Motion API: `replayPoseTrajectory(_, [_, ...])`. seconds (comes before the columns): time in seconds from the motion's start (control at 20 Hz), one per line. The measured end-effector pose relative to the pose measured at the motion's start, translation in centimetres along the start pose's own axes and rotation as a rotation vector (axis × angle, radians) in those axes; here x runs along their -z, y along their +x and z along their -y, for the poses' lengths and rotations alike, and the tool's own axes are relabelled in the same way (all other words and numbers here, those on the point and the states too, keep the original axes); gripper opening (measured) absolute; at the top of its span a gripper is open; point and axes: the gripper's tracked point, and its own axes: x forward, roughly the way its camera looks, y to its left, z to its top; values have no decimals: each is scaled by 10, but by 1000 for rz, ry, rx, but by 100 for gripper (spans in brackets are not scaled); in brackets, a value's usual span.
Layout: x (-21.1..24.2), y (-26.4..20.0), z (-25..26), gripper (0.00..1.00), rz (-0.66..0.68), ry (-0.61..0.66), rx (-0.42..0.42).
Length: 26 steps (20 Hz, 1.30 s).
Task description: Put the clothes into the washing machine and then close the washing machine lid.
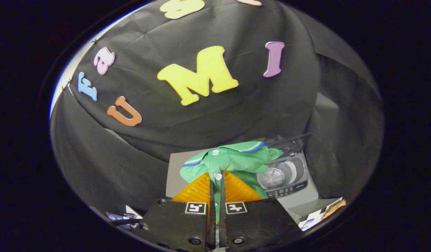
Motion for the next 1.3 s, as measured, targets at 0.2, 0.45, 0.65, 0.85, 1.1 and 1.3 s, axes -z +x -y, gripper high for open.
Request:
replayPoseTrajectory(0.2, [9,-15,43,7,5,56,55])
replayPoseTrajectory(0.45, [14,-28,82,7,25,88,85])
replayPoseTrajectory(0.65, [28,-8,112,7,-6,101,97])
replayPoseTrajectory(0.85, [40,26,140,7,-56,114,102])
replayPoseTrajectory(1.1, [45,70,179,7,-108,119,97])
replayPoseTrajectory(1.3, [52,106,208,7,-167,133,102])
